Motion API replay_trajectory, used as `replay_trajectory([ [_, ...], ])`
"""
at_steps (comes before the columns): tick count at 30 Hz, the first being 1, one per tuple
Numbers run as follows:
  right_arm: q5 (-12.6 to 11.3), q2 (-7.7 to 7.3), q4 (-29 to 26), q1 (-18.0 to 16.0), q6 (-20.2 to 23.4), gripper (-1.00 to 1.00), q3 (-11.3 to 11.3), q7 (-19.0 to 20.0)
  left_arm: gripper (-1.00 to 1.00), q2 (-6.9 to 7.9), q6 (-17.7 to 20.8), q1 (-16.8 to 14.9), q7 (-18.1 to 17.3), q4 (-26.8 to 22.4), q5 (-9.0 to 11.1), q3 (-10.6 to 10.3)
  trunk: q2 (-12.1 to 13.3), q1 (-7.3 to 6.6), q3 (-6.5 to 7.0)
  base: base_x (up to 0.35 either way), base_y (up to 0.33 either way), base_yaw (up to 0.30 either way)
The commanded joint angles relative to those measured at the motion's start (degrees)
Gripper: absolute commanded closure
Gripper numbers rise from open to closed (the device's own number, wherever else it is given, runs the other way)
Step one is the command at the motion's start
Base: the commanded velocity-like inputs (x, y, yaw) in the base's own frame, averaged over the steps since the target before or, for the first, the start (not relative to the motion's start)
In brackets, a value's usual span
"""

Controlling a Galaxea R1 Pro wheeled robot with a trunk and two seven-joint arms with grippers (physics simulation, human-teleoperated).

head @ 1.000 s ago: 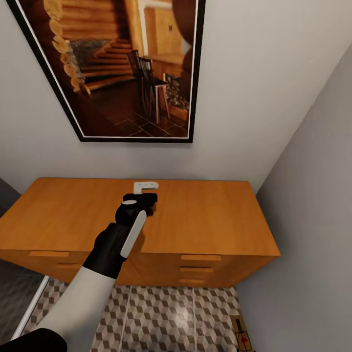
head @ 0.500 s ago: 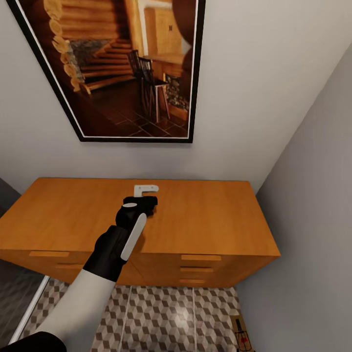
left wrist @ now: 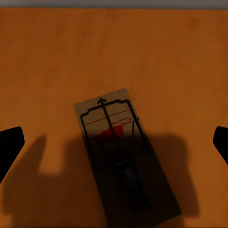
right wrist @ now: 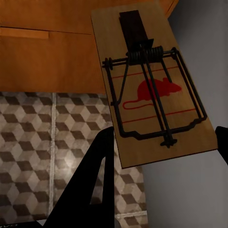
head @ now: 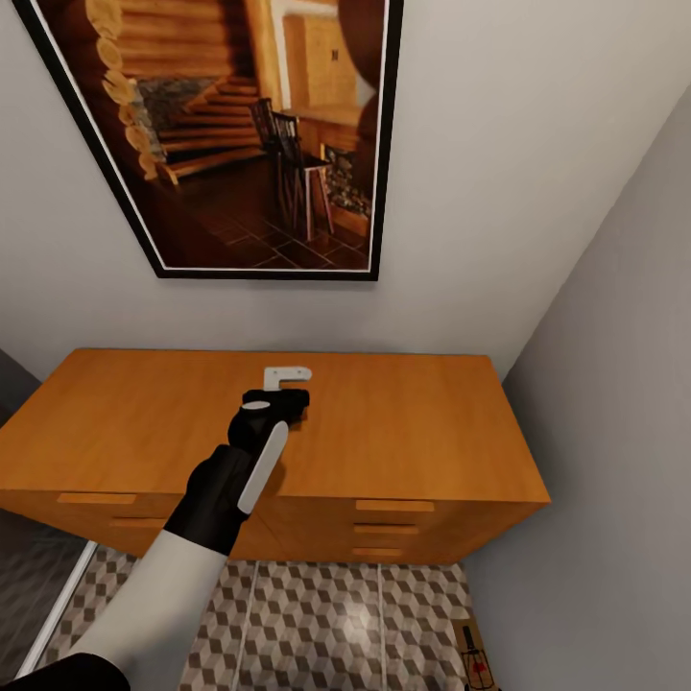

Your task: Take the four mousetraps from the cabinet in the bathroom and place them on the bathroom floor. Make sure all four end up on the same floor surface, and ensure that at least two of them are either under or directly next to the same bathroom sink.

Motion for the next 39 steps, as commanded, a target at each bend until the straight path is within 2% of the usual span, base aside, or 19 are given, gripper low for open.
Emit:
replay_trajectory([
  [1,0.5,0.01,0.0,0.0,-0.2,1.0,-0.4,-0.1,-1.0,0.02,0.1,0.0,0.6,0.0,0.6,-0.1,-0.1,0.03,-0.09,0.0,0.0,0.0],
  [39,0.5,0.01,0.0,0.0,-0.2,1.0,-0.4,-0.2,-1.0,-0.07,0.0,0.6,0.1,3.2,0.6,-0.2,-0.1,0.03,-0.09,0.0,0.0,0.0],
])
